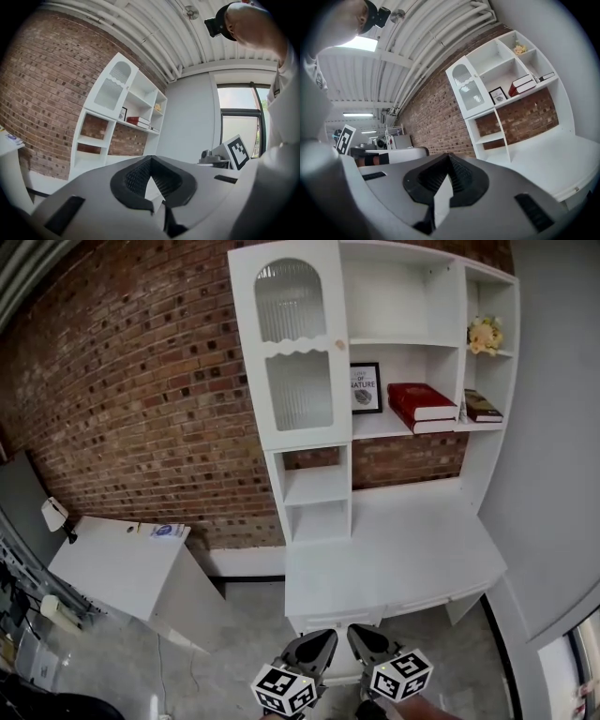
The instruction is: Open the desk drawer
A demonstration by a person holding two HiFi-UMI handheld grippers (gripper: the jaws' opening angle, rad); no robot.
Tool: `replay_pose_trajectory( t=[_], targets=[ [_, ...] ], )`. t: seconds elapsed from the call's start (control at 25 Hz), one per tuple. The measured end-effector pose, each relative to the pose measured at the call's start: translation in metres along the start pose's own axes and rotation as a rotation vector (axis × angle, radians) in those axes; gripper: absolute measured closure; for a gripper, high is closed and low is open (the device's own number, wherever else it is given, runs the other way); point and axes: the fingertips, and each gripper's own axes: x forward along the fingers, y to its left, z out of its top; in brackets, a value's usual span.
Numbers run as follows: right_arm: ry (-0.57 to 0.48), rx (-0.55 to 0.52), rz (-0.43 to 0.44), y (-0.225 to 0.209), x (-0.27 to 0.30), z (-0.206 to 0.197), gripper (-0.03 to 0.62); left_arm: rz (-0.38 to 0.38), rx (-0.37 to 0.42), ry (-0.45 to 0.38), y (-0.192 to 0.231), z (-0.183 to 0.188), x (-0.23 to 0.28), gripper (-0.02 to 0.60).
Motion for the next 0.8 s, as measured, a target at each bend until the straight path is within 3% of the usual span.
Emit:
replay_pose_trajectory(
  t=[0.56, 0.8],
  targets=[
    [-0.061, -0.063, 0.0, 0.006, -0.007, 0.05, 0.577, -0.021, 0.064, -0.07, -0.013, 0.055, 0.001, 0.569],
    [-0.061, -0.06, -0.009, 0.005, -0.005, 0.047, 0.577, -0.01, 0.059, -0.077, -0.007, 0.054, -0.003, 0.569]
  ],
)
